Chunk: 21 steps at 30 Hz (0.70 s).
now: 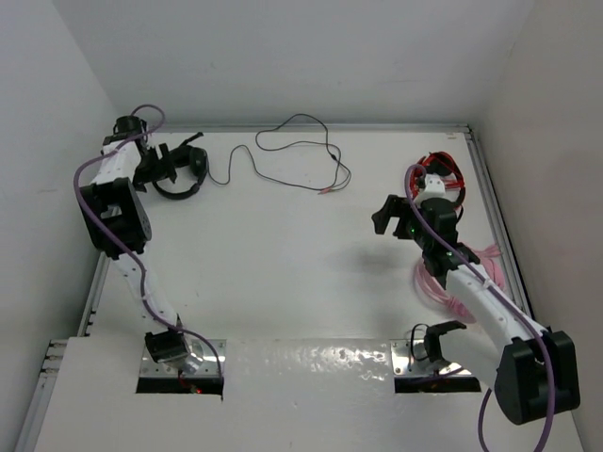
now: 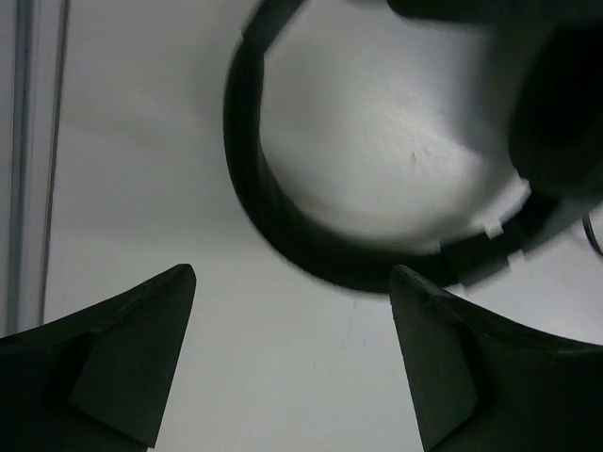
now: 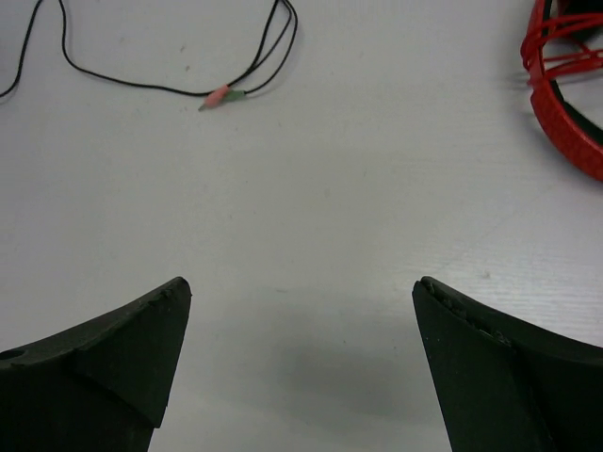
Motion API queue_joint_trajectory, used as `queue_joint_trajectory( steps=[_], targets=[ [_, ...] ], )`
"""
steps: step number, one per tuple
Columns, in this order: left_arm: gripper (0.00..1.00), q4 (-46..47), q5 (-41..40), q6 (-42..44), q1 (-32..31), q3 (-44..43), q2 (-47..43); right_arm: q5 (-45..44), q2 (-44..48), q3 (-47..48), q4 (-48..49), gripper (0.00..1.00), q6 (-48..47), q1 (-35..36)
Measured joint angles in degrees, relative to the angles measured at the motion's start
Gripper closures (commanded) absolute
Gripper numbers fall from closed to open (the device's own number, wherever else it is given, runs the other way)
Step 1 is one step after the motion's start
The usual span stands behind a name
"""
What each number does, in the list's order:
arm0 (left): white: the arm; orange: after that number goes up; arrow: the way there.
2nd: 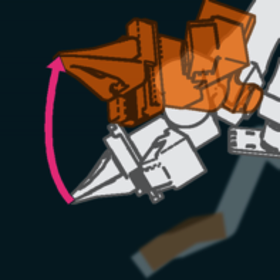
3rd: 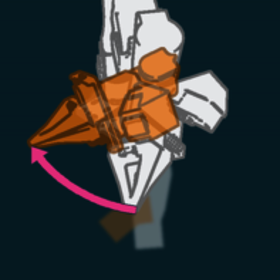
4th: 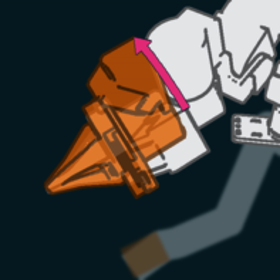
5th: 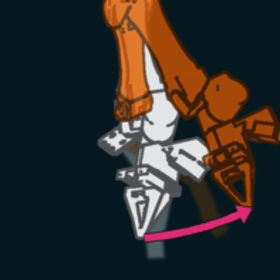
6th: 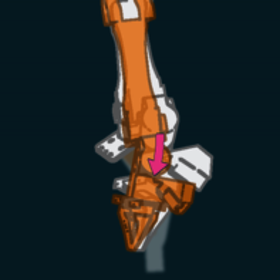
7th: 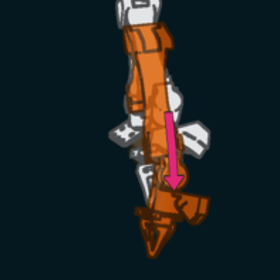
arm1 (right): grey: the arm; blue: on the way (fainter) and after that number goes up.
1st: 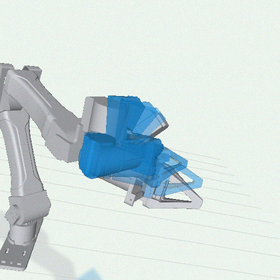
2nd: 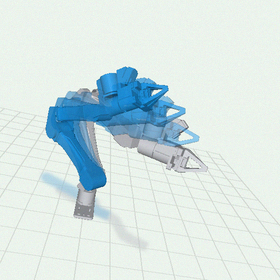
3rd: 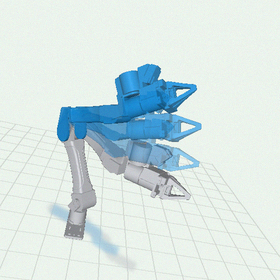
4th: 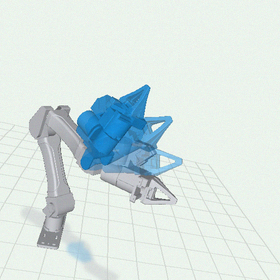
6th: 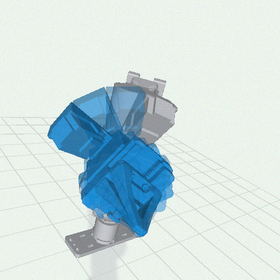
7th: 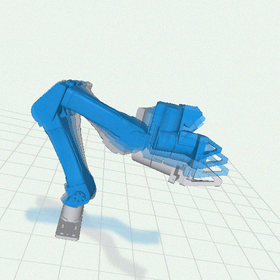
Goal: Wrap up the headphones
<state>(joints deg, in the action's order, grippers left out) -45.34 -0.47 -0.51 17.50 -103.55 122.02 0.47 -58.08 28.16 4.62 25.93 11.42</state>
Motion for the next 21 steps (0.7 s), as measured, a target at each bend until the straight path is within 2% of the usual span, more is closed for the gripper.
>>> queue_joint_trajectory(
  steps=[2,5,6,8,9,10,11,15,21],
  targets=[
    [0.19,1.0,-1.9,-2.4,-0.4,-3.5,4.8,0.0,-0.4,1.0,0.8,0.01,-0.5,0.0],
    [0.26,1.2,-3.2,-4.4,-0.7,-5.3,9.2,0.0,-2.1,2.9,0.9,0.01,-2.3,0.1],
    [0.40,1.2,-3.5,-4.7,-0.7,-5.7,10.5,0.0,-2.8,3.8,0.4,0.01,-3.0,0.2],
    [0.57,1.6,-4.6,-5.7,-1.0,-7.1,12.0,0.0,-4.2,5.6,-0.6,0.01,-4.1,0.3],
    [0.78,2.2,-5.3,-5.8,-1.0,-7.7,12.3,-0.1,-4.6,6.3,-0.9,0.01,-4.6,0.4],
    [0.91,2.5,-6.0,-5.8,-1.1,-8.5,12.9,-0.1,-4.7,6.5,-1.1,0.01,-4.9,0.4],
    [1.00,2.8,-6.7,-6.2,-1.1,-9.1,13.6,0.0,-4.7,6.6,-1.2,0.01,-5.2,0.4],
    [1.00,4.7,-5.6,-5.4,-1.1,-10.1,14.2,0.0,-4.6,6.6,-2.8,0.02,-6.7,1.2],
    [1.00,3.4,5.1,-3.5,-1.1,-6.3,9.1,4.4,-4.9,8.8,-10.0,0.02,-13.9,3.2]
  ],
)
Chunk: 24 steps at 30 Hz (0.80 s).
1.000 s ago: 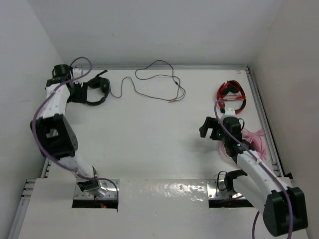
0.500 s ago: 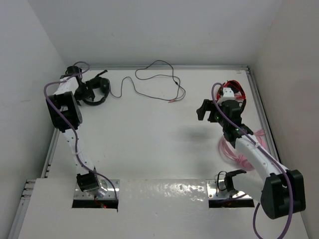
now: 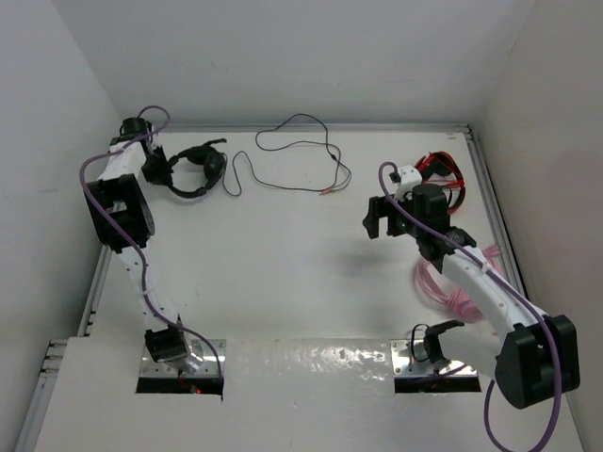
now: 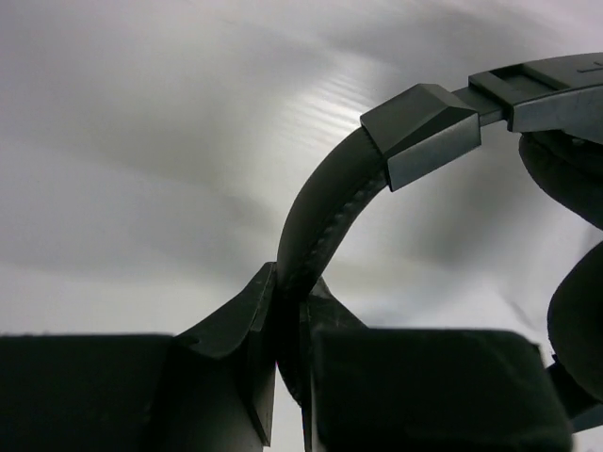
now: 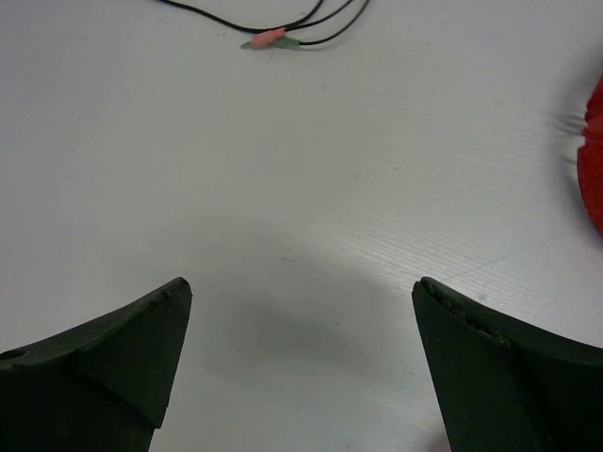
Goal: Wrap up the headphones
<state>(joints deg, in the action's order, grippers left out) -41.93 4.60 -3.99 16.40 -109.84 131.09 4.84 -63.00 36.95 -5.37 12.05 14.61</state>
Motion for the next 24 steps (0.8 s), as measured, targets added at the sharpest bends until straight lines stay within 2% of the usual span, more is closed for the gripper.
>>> queue_joint_trajectory(
  steps=[3,7,12,17,21,24],
  targets=[
    [1.00,-2.3,6.5,0.8,-1.0,2.9,-7.9,3.0,-0.9,3.4,-2.8,0.02,-3.4,0.8],
    [1.00,-2.4,9.1,-0.4,-2.8,5.0,-23.9,4.8,-3.2,5.8,-1.6,0.01,-6.8,4.0],
    [1.00,-3.2,12.7,-1.0,-4.5,-2.3,-37.0,6.7,-15.6,12.6,5.3,0.01,-10.0,11.7],
    [1.00,-6.4,14.6,-1.0,-9.0,-4.2,-41.0,7.8,-30.3,25.6,14.0,0.01,-12.2,15.3],
    [1.00,-11.0,16.9,-1.0,-13.0,-4.1,-39.5,8.6,-37.1,31.7,19.3,0.01,-12.9,16.2],
    [1.00,-13.3,18.5,-1.1,-14.0,-4.2,-39.0,8.2,-40.0,32.9,22.0,0.01,-12.0,16.7]
  ],
)
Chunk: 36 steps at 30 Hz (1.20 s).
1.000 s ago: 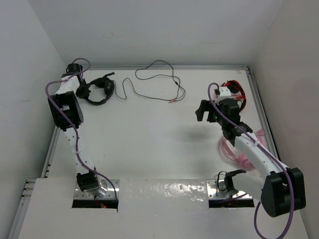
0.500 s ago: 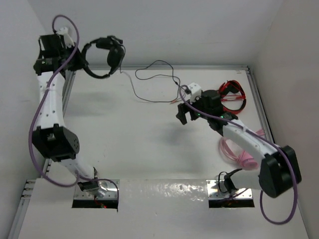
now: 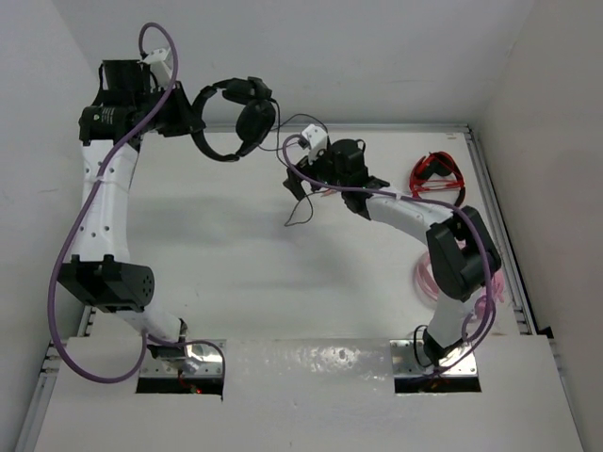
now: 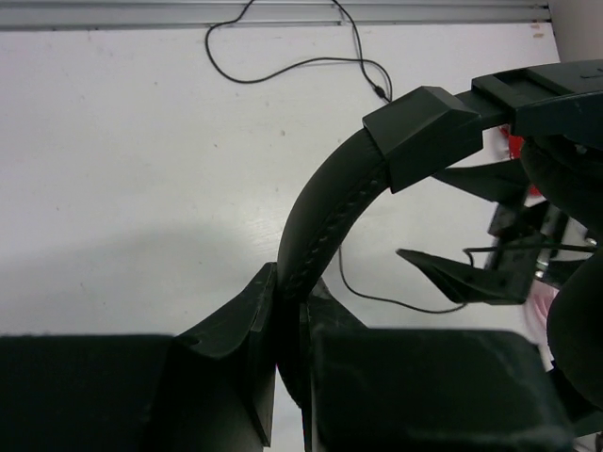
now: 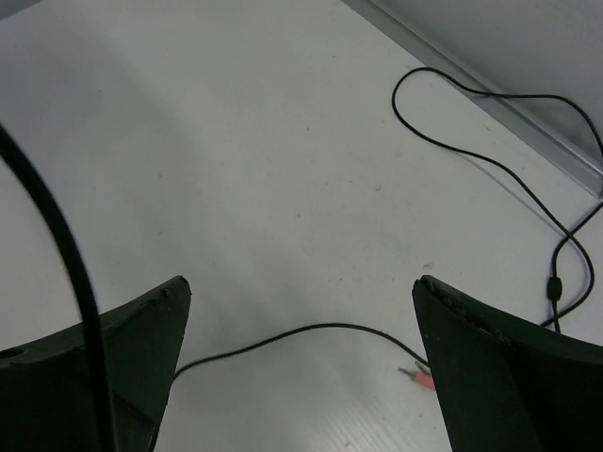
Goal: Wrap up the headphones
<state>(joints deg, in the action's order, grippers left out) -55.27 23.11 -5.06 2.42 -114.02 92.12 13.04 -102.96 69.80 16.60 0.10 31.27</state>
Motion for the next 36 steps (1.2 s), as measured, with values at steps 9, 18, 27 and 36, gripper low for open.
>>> queue_joint_trajectory(
  steps=[9,18,27,36],
  targets=[
    [1.00,-0.5,3.0,-0.8,-0.1,-2.4,0.3,0.6,-8.5,2.7,5.6,0.96,9.8,0.4],
    [1.00,0.2,-2.5,0.0,-0.1,-0.9,4.0,-0.1,-5.6,1.0,0.7,1.00,13.5,1.7],
    [1.00,0.6,-20.7,12.5,-1.8,1.7,15.5,-9.1,15.6,8.5,-34.2,1.00,-5.9,7.2],
    [1.00,3.6,-29.4,27.7,-17.6,11.1,17.4,-21.1,17.1,22.4,-43.1,1.00,-21.1,10.7]
  ],
)
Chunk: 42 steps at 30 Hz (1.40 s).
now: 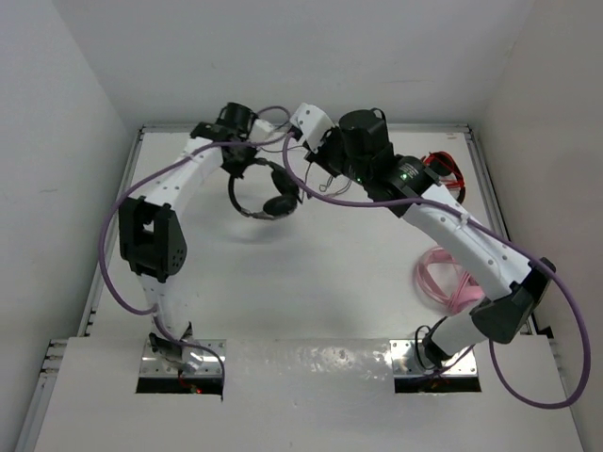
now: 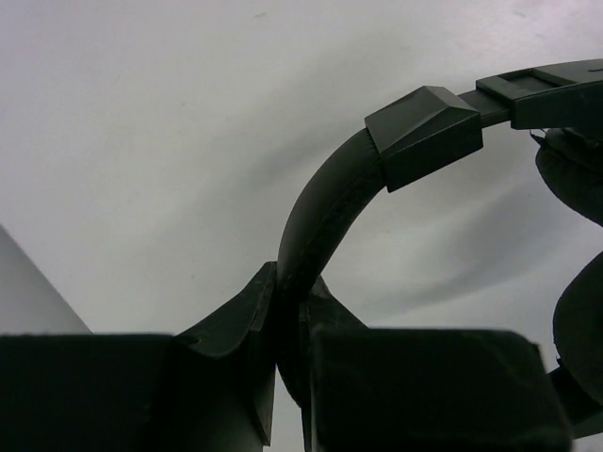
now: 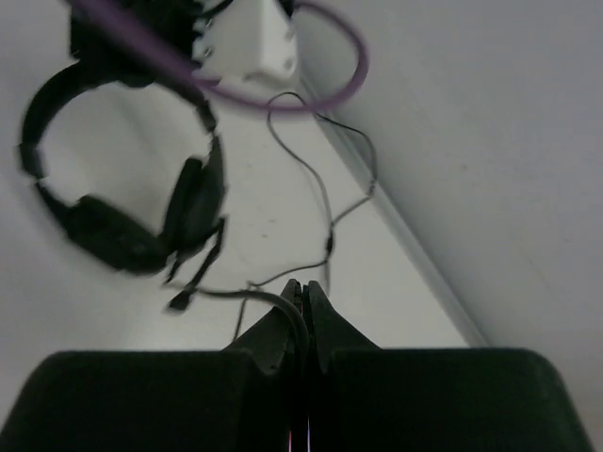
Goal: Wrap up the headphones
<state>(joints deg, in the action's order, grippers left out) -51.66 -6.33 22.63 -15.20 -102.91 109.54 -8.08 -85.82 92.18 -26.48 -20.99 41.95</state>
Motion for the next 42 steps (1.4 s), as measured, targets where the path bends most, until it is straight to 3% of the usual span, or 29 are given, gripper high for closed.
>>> queue_joint_trajectory(
  steps=[6,11,18,25,27,29,30,33,38,42],
  targets=[
    [1.00,0.6,3.6,8.1,-9.8,5.2,-5.0,-8.7,-7.4,7.8,0.8,1.00,-5.6,-1.5],
    [1.00,-0.9,9.1,8.9,-10.6,5.5,-10.1,-9.4,-15.6,14.9,0.7,1.00,-2.3,-5.3],
    [1.00,-2.4,23.5,3.9,-10.0,4.6,-14.8,3.5,-13.3,6.5,7.8,1.00,13.9,-13.8],
    [1.00,-5.2,35.1,-0.2,-10.0,-0.6,-15.3,15.2,-14.8,4.7,13.2,1.00,24.4,-12.8],
    [1.00,-5.9,36.9,-0.8,-10.0,-2.9,-15.3,17.7,-16.0,4.8,14.0,0.74,26.4,-12.6],
    [1.00,-6.4,39.1,-1.8,-9.9,-5.6,-15.1,19.9,-17.5,4.8,14.6,0.55,28.3,-12.6],
    [1.00,-6.7,40.2,-2.5,-9.7,-7.5,-15.0,20.9,-18.1,4.5,15.1,0.36,29.2,-12.6],
    [1.00,-6.9,43.4,-5.4,-8.6,-13.8,-13.9,25.5,-18.2,-1.4,21.0,0.21,32.2,-13.2],
    [1.00,-6.3,43.6,-8.5,-5.4,-23.0,-13.1,33.5,-17.7,-16.7,33.9,0.15,36.7,-13.8],
    [1.00,-5.2,42.3,-11.3,-3.9,-27.5,-12.5,35.8,-18.1,-22.1,40.1,0.15,39.3,-13.9]
  ],
)
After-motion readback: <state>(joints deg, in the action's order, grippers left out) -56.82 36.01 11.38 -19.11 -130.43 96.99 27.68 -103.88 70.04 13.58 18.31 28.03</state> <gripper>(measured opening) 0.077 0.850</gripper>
